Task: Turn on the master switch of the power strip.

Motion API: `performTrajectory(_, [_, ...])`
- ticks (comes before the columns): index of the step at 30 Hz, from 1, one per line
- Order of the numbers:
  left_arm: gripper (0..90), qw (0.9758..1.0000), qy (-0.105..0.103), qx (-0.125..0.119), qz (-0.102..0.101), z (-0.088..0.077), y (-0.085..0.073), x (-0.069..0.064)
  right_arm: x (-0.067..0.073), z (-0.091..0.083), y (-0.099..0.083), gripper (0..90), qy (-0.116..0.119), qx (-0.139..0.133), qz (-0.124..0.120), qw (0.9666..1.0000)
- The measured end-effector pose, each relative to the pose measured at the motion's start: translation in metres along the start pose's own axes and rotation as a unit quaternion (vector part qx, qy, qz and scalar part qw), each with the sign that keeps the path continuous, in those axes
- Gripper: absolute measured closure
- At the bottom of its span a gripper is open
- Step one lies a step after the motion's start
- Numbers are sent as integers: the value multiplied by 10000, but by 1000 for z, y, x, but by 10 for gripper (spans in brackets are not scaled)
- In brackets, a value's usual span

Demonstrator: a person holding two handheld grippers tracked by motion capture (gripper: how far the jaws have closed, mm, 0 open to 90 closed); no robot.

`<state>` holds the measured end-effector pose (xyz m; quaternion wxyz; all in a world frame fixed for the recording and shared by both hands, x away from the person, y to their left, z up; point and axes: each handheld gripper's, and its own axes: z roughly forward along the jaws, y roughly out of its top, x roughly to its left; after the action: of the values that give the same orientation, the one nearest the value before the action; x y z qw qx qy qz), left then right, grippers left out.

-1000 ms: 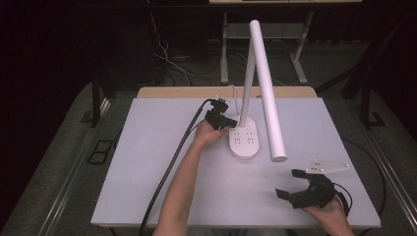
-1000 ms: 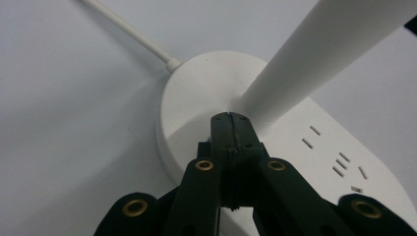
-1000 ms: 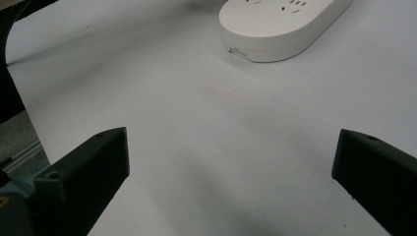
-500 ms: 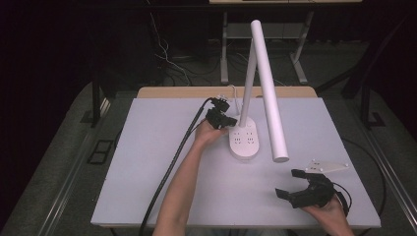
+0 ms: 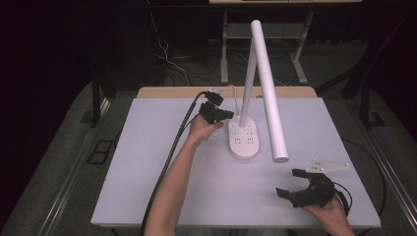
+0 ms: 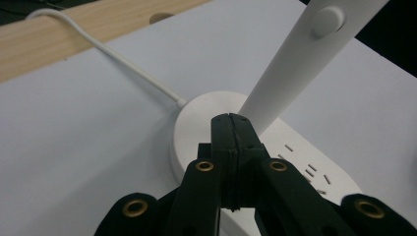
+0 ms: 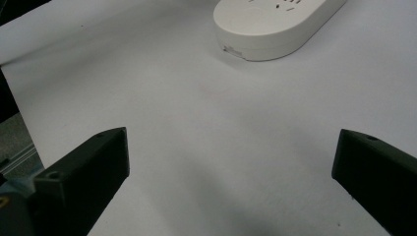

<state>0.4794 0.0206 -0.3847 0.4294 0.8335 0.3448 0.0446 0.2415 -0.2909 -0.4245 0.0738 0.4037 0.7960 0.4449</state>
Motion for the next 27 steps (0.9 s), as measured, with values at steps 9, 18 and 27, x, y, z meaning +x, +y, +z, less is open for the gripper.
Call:
performTrajectory(9, [895,9997,18,-250,-8,-21,-1,0,-1,-1,0,3,8,-13,17,10000])
performTrajectory(18, [831,9972,61,-683,-291,-56,-13,3,-1,-1,0,3,16,-12,-8,10000])
performTrajectory(27, [501,9964,-3,-799,-290,-90,-28,7,-1,0,1,3,-5,-33,-57,10000])
